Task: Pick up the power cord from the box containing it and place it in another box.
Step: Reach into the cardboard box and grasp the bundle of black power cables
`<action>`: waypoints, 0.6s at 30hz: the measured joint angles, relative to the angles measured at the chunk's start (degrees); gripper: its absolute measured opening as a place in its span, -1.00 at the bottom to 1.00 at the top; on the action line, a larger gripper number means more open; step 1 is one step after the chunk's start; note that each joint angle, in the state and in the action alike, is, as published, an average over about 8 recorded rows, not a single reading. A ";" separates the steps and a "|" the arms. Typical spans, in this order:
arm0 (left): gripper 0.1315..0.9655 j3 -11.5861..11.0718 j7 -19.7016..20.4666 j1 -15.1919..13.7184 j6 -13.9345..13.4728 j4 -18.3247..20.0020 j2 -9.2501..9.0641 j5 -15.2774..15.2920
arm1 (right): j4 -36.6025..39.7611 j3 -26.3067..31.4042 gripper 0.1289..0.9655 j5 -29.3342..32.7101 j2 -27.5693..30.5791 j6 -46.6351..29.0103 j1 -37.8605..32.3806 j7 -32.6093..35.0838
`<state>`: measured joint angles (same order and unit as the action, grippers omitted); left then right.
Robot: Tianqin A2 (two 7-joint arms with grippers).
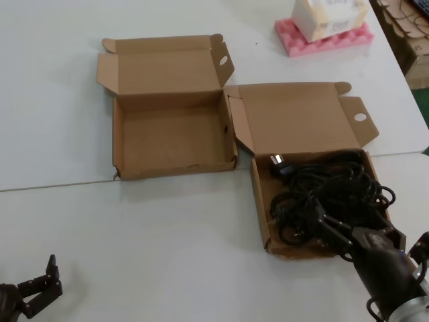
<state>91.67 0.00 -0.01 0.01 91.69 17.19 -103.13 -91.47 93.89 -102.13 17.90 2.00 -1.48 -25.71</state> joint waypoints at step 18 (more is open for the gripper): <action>0.94 0.00 0.00 0.00 0.00 0.00 0.00 0.01 | -12.71 11.26 1.00 -16.30 13.12 17.31 2.20 0.00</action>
<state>91.67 0.00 -0.01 0.01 91.69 17.19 -103.13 -104.18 105.15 -118.43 31.02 19.32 0.73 -25.71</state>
